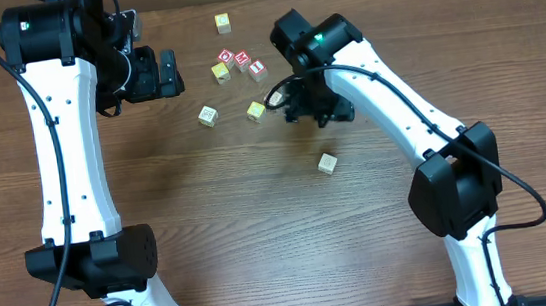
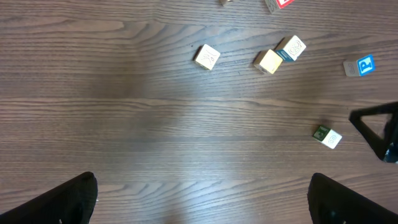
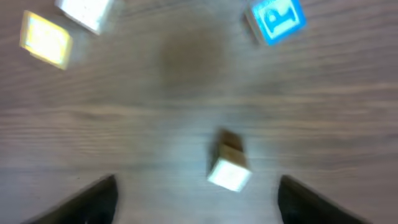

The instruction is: Flip 5 blocks

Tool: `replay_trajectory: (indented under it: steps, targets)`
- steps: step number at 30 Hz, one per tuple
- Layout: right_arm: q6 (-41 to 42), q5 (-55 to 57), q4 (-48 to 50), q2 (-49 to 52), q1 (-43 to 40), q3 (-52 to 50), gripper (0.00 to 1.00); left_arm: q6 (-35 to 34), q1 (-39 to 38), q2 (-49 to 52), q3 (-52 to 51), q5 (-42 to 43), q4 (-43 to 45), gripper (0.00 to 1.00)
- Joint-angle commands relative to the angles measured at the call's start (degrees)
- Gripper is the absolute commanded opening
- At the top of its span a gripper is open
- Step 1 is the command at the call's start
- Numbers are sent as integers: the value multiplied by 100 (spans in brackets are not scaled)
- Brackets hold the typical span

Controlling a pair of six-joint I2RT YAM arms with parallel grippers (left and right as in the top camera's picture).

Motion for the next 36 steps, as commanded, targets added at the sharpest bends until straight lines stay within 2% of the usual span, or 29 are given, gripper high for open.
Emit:
replay_trajectory:
  steps: [1, 7, 13, 15, 18, 20, 21, 22, 24, 25, 32, 36]
  targets:
    - [118, -59, 15, -72, 50, -380, 62, 68, -33, 59, -24, -50, -13, 100]
    - [564, -57, 376, -72, 140, -1519, 63, 68, -33, 59, -24, -50, -13, 99]
    - [1115, -111, 1198, -72, 140, -2562, 64, 68, -33, 59, -24, -50, -13, 100]
    - [1147, -208, 1552, -72, 140, -2752, 61, 70, -33, 59, -24, -50, -13, 99]
    - [1145, -232, 1749, -74, 138, -2800, 51, 68, -33, 59, -24, -50, -13, 100]
    - [1078, -278, 1631, -81, 138, -2682, 49, 68, -33, 61, -24, -50, -13, 100]
    - [975, -352, 1462, -81, 138, -2546, 45, 68, -33, 59, -24, -50, -13, 100]
    - [837, -422, 1298, -81, 120, -2402, 38, 68, -33, 59, -24, -50, -13, 100]
    - [590, -542, 863, -85, 87, -2004, 12, 68, -33, 59, -24, -50, -15, 100]
    - [531, -575, 643, -85, 74, -1794, 4, 68, -33, 59, -24, -50, -13, 100]
    - [518, -728, -791, -90, 68, -339, 4, 68, -33, 59, -24, -50, -13, 100]
    - [518, -997, -1231, -90, 68, 190, 9, 68, -33, 59, -24, -50, -13, 100]
